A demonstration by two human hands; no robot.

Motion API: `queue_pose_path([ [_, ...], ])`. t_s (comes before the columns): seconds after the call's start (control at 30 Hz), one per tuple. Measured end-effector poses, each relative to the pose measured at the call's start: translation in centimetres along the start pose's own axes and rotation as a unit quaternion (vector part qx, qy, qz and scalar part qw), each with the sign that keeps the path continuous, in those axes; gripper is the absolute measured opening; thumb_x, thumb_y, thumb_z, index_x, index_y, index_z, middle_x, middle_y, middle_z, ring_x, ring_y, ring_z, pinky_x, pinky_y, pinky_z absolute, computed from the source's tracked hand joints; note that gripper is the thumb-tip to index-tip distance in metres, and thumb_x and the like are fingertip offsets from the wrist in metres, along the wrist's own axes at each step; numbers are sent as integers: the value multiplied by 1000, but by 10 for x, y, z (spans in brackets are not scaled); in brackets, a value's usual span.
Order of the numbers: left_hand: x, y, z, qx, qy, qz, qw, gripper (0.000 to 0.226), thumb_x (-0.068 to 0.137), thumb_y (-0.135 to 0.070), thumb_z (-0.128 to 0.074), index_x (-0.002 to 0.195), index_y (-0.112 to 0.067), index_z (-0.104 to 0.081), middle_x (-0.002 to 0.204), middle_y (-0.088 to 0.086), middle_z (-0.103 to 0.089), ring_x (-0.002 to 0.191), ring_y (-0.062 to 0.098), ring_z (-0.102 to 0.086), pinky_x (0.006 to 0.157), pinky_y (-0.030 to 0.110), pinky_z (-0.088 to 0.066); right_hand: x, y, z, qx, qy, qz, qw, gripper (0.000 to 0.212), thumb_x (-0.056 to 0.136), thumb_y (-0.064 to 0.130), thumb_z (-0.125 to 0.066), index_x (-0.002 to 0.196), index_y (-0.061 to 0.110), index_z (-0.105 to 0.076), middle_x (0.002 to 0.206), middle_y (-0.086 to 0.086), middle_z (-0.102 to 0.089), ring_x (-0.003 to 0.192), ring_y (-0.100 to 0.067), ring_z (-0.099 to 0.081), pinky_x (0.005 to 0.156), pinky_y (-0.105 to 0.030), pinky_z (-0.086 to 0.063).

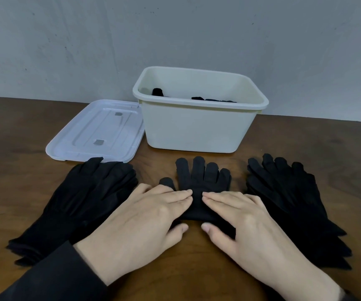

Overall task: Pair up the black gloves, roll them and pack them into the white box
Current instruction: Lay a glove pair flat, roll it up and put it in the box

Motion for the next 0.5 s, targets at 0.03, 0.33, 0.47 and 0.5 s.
queue_pose_path([
  [0.03, 1, 1, -1, 5, 11, 6, 1000, 57, 89, -56, -37, 132, -30, -62, 136, -19, -59, 118, -1, -53, 95, 31, -51, 0, -2, -1, -2, 9, -3, 1000, 57, 90, 64, -42, 139, 39, -53, 140, 30, -50, 134, 11, -35, 111, -20, -20],
  [0.33, 0, 5, 10, -124, -62, 57, 989, 40, 98, -56, -40, 137, -49, -46, 107, -38, -42, 108, -31, -21, 101, 11, -26, 0, -8, 5, 75, -21, -50, 996, 39, 89, 66, -42, 125, 53, -52, 117, 38, -52, 118, 14, -32, 96, -12, -30],
  [0.47, 0, 12, 10, -232, -45, 110, 965, 27, 94, -55, -49, 119, -51, -58, 105, -30, -62, 107, -13, -52, 95, 15, -42, 2, -12, 13, 213, -22, -85, 973, 22, 90, 51, -58, 111, 52, -63, 106, 30, -65, 108, 8, -54, 85, -12, -43],
  [0.5, 1, 13, 10, -260, -47, 121, 957, 25, 94, -52, -52, 117, -49, -62, 105, -30, -66, 104, -13, -56, 93, 15, -46, 3, -12, 14, 242, -23, -90, 966, 19, 91, 45, -60, 108, 49, -66, 103, 28, -68, 105, 9, -58, 83, -11, -45],
])
Point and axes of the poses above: each hand's wrist, its own x-axis towards the middle knuckle, its own z-axis out of the back of the hand, y = z × x, the point moved 6 cm from there along x, towards the middle knuckle
